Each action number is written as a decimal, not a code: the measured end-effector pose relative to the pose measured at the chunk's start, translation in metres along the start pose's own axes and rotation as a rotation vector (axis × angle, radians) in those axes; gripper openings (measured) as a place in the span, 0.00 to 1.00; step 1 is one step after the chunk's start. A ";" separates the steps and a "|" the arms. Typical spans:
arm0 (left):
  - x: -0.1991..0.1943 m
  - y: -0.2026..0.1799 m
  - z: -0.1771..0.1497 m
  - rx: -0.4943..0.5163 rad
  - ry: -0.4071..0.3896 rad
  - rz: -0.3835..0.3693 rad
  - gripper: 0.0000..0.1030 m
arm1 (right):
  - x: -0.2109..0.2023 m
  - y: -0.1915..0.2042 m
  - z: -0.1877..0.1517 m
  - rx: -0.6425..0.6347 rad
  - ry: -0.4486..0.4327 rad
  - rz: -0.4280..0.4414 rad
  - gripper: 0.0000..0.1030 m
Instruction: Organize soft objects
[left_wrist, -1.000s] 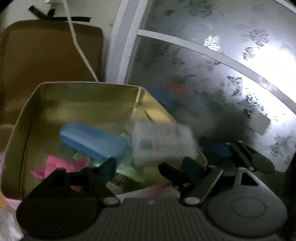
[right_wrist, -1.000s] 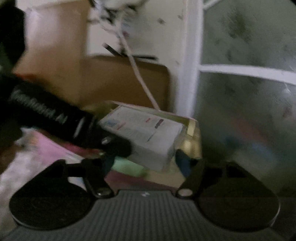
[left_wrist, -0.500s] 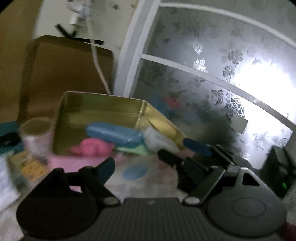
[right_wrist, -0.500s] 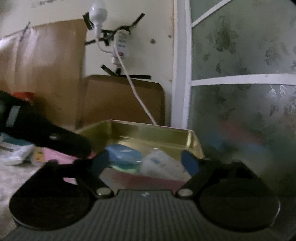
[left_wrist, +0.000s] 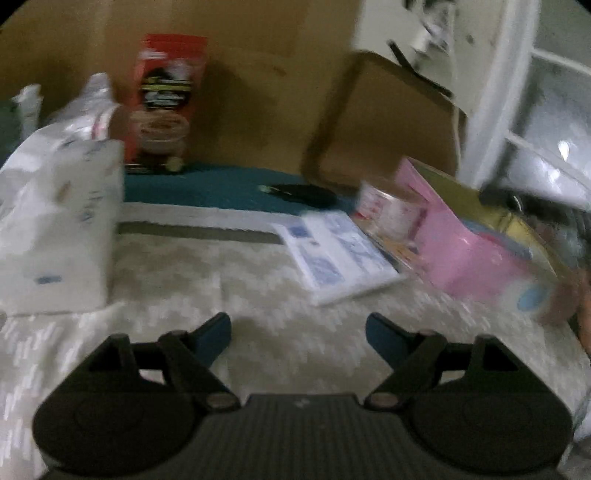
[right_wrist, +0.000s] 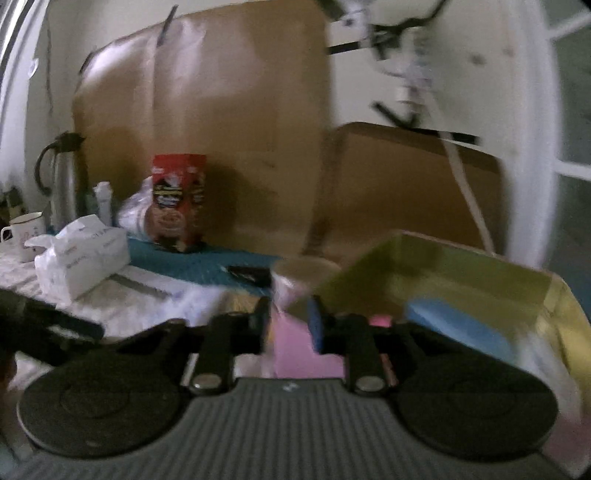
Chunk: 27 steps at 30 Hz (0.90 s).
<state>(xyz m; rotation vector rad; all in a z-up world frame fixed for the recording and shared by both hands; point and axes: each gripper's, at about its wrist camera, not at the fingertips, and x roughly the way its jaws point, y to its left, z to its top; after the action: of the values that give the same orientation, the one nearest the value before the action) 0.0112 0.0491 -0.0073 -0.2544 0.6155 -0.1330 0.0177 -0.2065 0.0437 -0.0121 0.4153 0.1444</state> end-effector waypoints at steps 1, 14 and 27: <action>-0.002 0.004 0.000 -0.017 -0.008 -0.018 0.82 | 0.016 -0.002 0.016 0.007 0.019 0.011 0.61; -0.008 0.013 -0.001 -0.071 -0.070 -0.070 0.85 | 0.228 -0.014 0.096 0.191 0.456 0.006 0.79; -0.010 0.033 0.003 -0.201 -0.092 -0.068 0.85 | 0.267 0.048 0.067 -0.012 0.568 0.081 0.76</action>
<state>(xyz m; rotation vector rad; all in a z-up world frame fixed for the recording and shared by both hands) 0.0065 0.0834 -0.0086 -0.4738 0.5292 -0.1238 0.2796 -0.1197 -0.0018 -0.0485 0.9824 0.2241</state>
